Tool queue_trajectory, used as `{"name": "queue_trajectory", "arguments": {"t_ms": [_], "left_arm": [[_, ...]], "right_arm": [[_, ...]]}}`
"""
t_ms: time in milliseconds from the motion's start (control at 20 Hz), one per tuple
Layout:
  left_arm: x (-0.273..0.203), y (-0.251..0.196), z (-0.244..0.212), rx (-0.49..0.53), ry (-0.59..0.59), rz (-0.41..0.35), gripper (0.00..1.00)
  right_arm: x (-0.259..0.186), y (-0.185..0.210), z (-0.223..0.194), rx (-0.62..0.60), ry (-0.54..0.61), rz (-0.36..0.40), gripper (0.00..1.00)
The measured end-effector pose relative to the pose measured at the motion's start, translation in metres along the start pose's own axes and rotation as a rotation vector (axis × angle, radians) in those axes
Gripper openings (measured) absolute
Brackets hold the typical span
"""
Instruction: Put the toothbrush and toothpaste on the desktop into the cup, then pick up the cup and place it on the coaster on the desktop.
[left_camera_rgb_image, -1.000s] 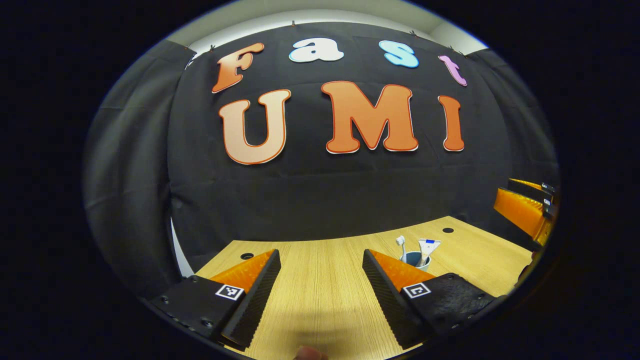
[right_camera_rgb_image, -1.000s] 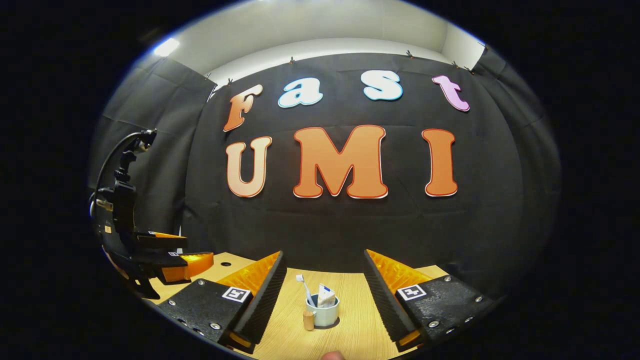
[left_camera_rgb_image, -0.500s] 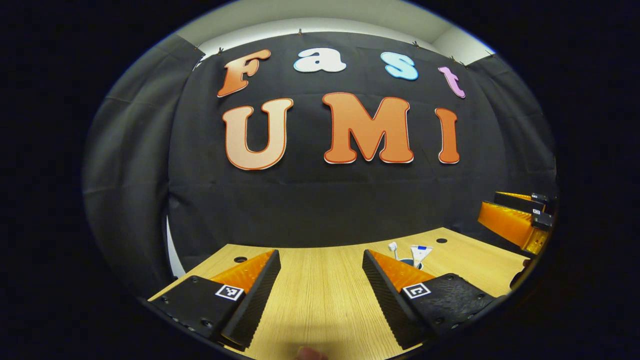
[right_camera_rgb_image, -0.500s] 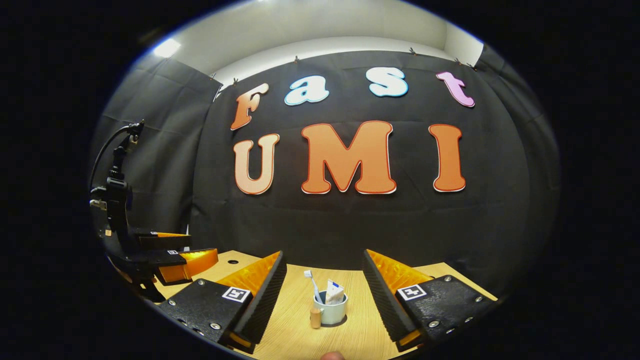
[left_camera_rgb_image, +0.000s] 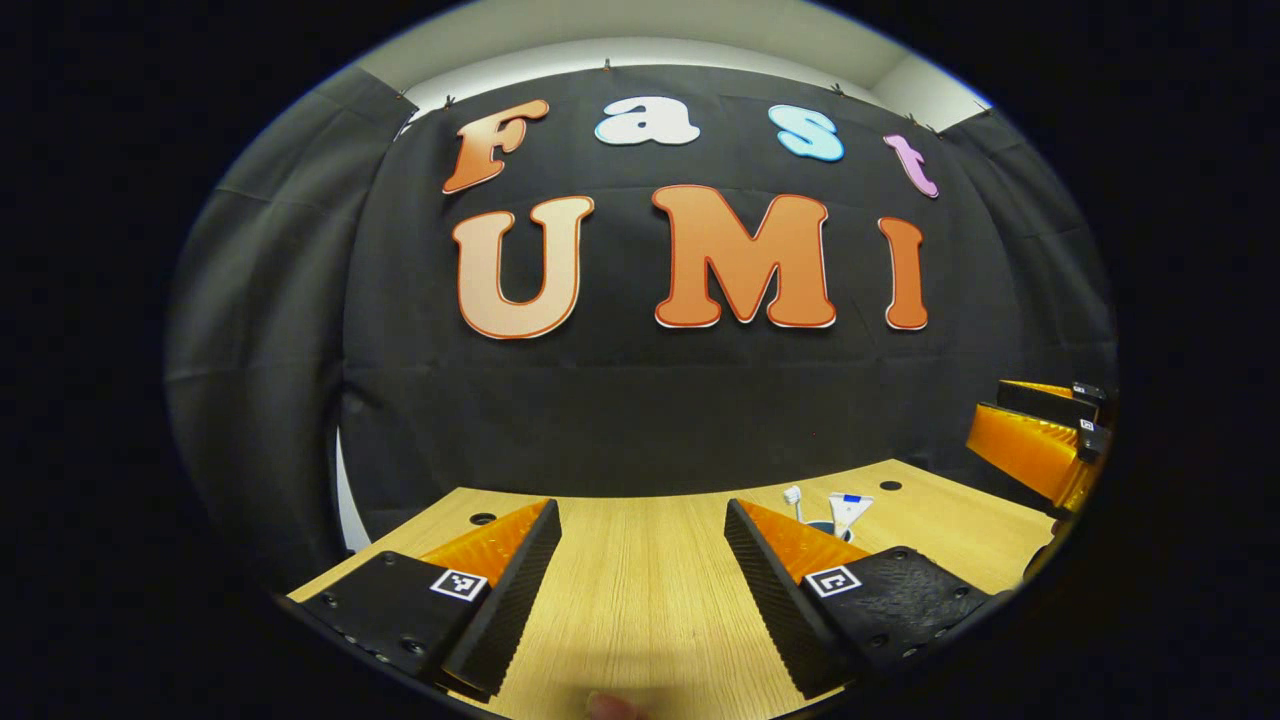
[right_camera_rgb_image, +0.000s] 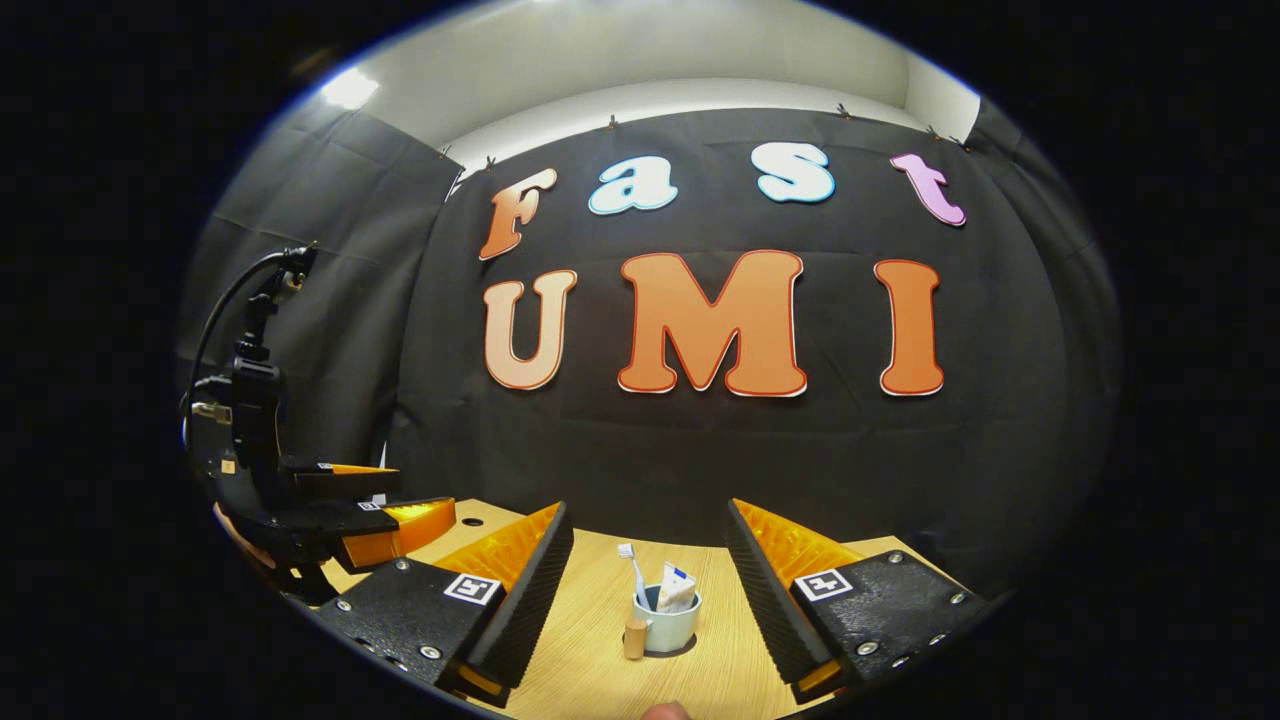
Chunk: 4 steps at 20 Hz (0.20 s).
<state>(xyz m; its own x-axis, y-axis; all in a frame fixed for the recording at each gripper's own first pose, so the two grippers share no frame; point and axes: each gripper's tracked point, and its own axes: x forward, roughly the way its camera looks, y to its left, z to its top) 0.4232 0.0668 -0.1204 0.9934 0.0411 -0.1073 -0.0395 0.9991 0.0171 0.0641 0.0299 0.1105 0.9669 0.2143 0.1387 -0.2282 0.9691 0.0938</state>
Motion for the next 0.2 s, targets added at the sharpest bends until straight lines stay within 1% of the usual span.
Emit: {"name": "queue_trajectory", "arguments": {"t_ms": [200], "left_arm": [[0.0031, -0.0004, -0.0054, -0.007, 0.008, 0.006, 0.99]], "right_arm": [[0.0027, 0.0003, -0.0098, 0.002, 0.017, 0.004, 0.92]]}}
